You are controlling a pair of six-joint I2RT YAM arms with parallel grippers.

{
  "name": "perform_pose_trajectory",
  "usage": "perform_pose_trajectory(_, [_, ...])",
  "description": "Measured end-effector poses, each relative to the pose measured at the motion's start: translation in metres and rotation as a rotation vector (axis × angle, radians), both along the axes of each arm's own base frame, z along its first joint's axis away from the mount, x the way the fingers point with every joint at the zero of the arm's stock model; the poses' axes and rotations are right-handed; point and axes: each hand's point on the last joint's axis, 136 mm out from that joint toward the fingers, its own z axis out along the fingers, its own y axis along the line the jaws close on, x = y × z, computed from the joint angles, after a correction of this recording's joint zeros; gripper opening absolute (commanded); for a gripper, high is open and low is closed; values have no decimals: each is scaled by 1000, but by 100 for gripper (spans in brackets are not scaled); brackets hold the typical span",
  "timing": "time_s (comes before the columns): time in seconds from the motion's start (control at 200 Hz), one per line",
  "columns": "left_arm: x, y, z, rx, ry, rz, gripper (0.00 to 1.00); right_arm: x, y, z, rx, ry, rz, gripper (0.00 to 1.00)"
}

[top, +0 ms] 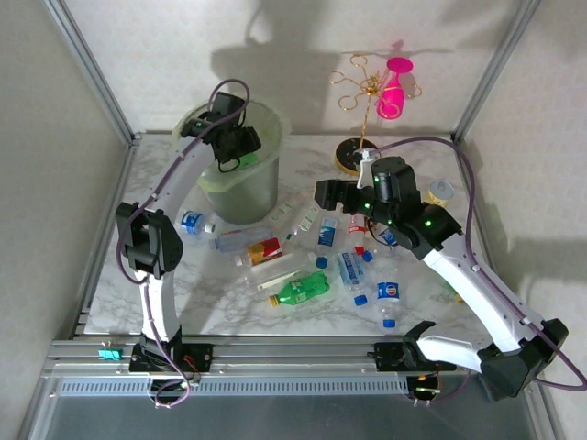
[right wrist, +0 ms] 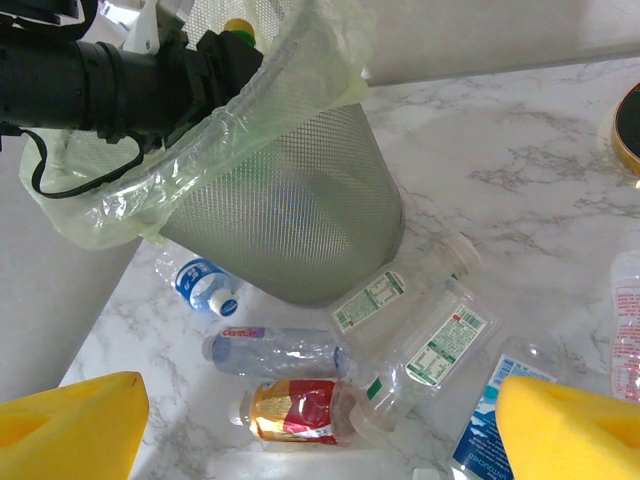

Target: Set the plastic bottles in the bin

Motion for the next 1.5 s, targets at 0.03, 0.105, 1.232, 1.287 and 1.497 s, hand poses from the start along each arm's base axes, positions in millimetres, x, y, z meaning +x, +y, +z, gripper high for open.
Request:
perform_pose_trajectory(0.03, [0,0,-1,1,2,0,71,0,0,0,0,-1,0,91])
perform_pose_trajectory(0.105, [-1,0,-2,3,6,0,74,0,0,0,0,-1,0,91])
perform_pose_trajectory(1.232, [-138,46,204,-47,-533,33,66,-13,66,49,-63,-174,216,86])
perform_pose_trajectory(1.287, [-150,62,206,-23,-558,84,68,-17,79,46,-76,-177,252,86])
perform_pose_trajectory(1.497, [-177,160,170,3,-525,425,69,-20,99,36,-111,-174,299,87])
